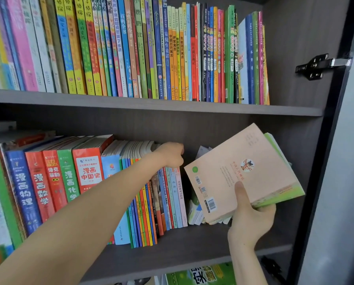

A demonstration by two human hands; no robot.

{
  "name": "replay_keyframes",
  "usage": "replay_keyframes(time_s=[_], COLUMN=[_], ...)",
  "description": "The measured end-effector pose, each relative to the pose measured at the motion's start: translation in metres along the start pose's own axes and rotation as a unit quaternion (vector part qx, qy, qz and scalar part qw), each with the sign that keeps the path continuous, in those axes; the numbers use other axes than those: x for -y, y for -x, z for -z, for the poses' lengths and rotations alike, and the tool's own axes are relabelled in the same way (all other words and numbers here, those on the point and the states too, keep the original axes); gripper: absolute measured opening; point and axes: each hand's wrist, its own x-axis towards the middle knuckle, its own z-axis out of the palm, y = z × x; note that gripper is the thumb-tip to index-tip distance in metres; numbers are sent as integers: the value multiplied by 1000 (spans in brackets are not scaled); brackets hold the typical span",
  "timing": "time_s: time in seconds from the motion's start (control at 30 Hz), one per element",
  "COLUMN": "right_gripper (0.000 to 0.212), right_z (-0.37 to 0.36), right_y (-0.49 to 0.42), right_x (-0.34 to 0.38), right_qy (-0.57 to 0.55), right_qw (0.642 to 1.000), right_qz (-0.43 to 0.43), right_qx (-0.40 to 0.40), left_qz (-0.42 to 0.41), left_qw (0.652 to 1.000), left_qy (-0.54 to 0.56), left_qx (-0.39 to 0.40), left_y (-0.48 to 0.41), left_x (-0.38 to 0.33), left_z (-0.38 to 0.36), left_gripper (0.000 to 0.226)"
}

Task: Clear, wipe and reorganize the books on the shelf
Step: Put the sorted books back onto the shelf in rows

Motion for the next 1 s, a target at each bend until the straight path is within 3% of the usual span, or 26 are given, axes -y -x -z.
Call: replay_keyframes(time_s=[0.1,0.23,0.47,0.57,0.67,0.73,0.8,0.87,0.93,0.97,1.0], right_gripper=[52,41,44,44,42,42,44,52,63,60,51], right_z=[0,-12,-32,-52,-77,-88,-91,-84,-66,-54,-39], right_y=[4,8,36,44,36,30,28,27,20,14,3], right_x=[-2,-3,-17,-31,-38,-38,-35,-24,-11,-3,-2], right_qy=[11,74,231,300,389,411,430,427,361,326,316], right_qw=[1000,995,961,934,896,889,879,862,853,854,867], right_qz=[14,67,148,177,179,149,136,105,11,-33,-50], right_qx=[-21,-30,34,72,121,137,156,251,377,404,383], left_qz=[1,3,-8,20,51,45,35,65,95,103,106], left_qw=[1000,999,995,972,903,857,908,959,962,957,951], left_qy=[5,28,9,155,349,466,382,218,134,113,104], left_qx=[-15,-45,-104,-177,-245,-216,-168,-168,-218,-247,-273], left_y=[1,2,10,12,28,43,54,52,46,44,42], left_x=[0,3,-2,1,-5,-17,-34,-47,-56,-59,-61], left_z=[-1,-4,-13,-5,8,11,14,9,4,2,0], left_gripper=[37,33,23,18,21,33,67,87,83,77,71])
